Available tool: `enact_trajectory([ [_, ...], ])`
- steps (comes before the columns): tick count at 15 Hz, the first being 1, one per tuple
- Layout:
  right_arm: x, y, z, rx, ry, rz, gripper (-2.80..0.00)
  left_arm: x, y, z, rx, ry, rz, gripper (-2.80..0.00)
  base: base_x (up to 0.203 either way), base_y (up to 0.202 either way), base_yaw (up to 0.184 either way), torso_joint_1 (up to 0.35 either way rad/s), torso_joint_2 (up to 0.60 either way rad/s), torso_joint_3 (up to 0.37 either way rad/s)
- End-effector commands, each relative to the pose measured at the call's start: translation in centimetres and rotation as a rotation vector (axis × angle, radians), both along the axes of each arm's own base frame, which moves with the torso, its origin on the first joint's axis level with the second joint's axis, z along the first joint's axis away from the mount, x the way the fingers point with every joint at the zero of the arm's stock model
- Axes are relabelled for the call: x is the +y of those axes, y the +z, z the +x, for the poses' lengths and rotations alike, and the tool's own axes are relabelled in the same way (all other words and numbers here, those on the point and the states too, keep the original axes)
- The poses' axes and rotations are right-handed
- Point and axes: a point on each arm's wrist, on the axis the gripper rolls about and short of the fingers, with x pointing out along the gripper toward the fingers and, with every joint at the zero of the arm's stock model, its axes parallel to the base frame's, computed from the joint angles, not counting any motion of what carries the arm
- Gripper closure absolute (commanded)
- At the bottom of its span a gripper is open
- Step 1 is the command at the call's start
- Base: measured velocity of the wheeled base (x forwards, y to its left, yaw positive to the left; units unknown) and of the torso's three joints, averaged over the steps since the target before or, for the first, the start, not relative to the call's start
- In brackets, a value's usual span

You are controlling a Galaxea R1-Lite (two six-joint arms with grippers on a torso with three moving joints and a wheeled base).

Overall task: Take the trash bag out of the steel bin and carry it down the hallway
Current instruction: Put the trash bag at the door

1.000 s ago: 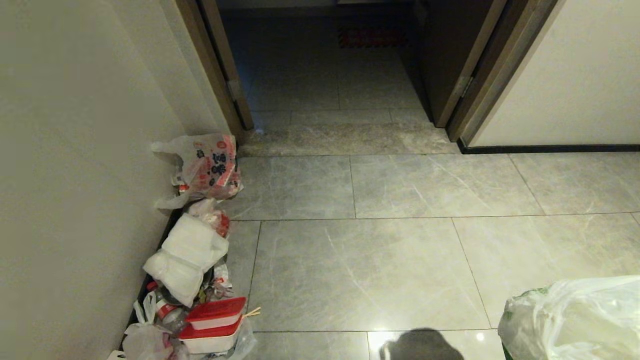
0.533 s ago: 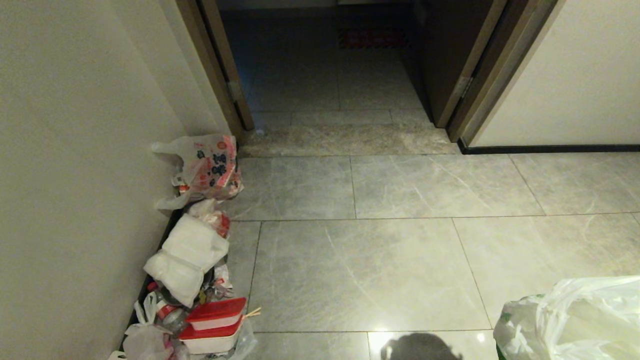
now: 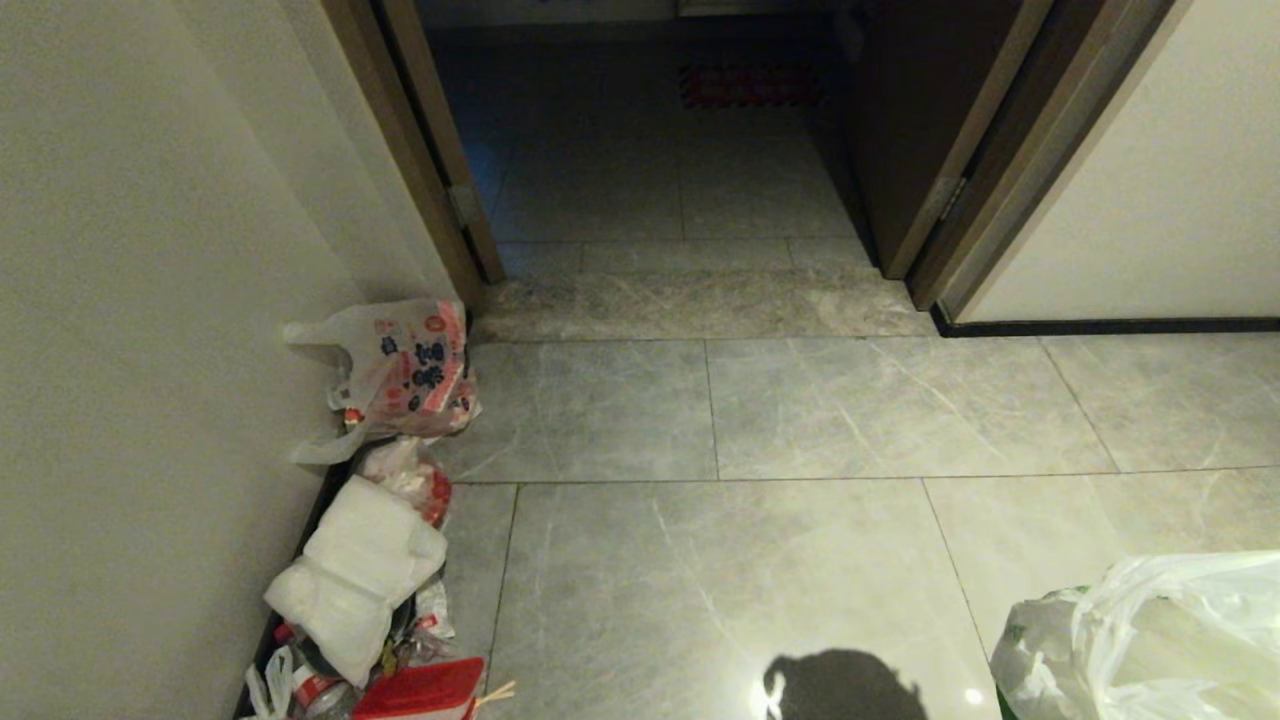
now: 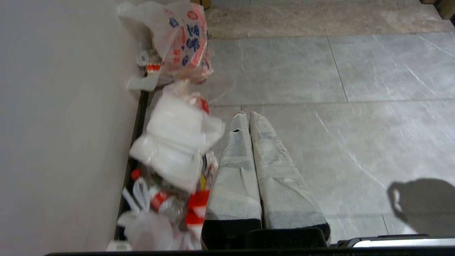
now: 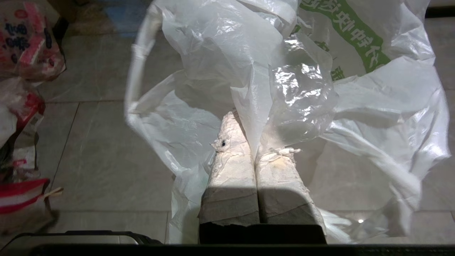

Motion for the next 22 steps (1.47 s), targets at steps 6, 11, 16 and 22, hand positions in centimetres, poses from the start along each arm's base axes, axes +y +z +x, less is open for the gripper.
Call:
enact_trajectory([
  [6,0.00,0.02,0.01,0.001,0.000,0.000,0.00,0.00,0.02,-0.01,0.000,0.002,0.000,0.00,0.050,0.000,0.000,0.001,0.00,0.001],
  [11,0.00,0.02,0.01,0.001,0.001,0.000,0.00,0.00,-0.02,0.00,0.002,0.002,-0.005,0.00,0.000,-0.011,0.003,0.000,0.00,0.000],
  [16,0.00,0.02,0.01,0.001,0.002,0.000,0.00,0.00,0.00,0.00,0.000,0.002,-0.003,0.00,0.000,-0.168,0.006,0.004,0.00,0.002],
  [22,0.00,0.02,0.01,0.001,0.001,0.000,0.00,0.00,-0.02,0.00,0.002,0.002,-0.003,0.00,0.000,-0.039,-0.002,0.001,0.00,0.000],
])
